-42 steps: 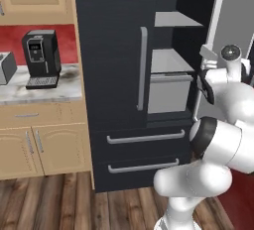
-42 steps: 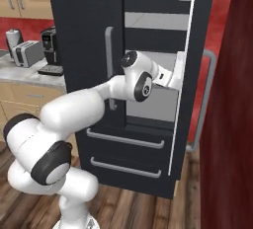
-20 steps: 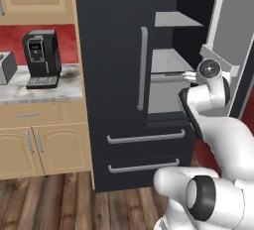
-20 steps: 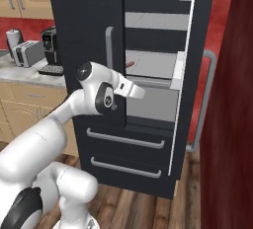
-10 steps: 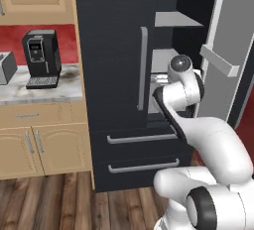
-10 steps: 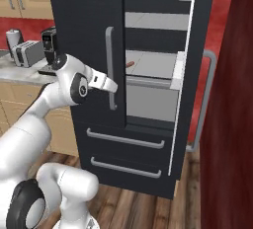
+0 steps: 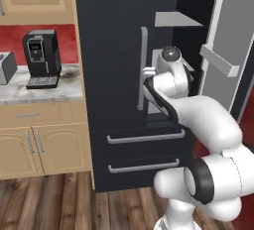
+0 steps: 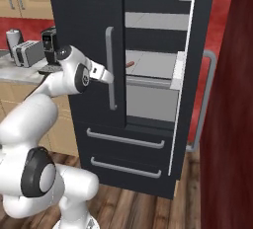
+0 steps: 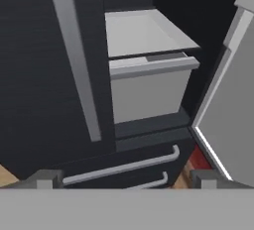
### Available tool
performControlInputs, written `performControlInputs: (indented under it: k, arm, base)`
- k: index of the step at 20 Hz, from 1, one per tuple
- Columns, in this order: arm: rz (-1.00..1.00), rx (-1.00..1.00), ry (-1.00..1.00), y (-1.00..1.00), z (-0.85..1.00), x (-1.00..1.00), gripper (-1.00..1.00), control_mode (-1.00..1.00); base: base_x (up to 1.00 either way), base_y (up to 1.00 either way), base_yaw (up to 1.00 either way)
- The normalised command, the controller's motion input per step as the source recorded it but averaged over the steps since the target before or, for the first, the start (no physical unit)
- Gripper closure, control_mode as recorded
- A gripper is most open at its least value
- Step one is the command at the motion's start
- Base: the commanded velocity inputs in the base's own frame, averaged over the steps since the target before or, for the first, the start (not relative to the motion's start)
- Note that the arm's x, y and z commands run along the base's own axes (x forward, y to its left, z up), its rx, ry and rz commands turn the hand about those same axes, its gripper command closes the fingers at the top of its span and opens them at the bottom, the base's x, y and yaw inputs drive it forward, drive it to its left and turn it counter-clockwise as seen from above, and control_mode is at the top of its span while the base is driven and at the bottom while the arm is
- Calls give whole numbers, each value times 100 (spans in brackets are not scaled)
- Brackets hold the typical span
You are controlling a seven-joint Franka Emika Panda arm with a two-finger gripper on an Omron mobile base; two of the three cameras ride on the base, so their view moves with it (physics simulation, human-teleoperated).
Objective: Move the hot dog bun to the plate on the dining table and place the condiment next to that plate. Then navigate to the fridge and take the sausage and place it on the plate as well.
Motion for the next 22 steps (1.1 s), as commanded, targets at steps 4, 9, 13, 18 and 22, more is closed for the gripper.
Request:
performControlInputs:
  k: [4,9,13,18,22]
  arm:
    - [0,3,-8,8,0,58,-100,-100]
    - [4,1,-9,24,-1,53,-100,-100]
    - [6,1,-8,14,-1,51,-100,-100]
    - [6,0,-8,1,0,50,-100,-100]
    - [5,0,-5,0,0,55,-100,-100]
  base:
    - [0,0,0]
    - [0,0,0]
    - [0,0,0]
    - [0,0,0]
    - [0,0,0]
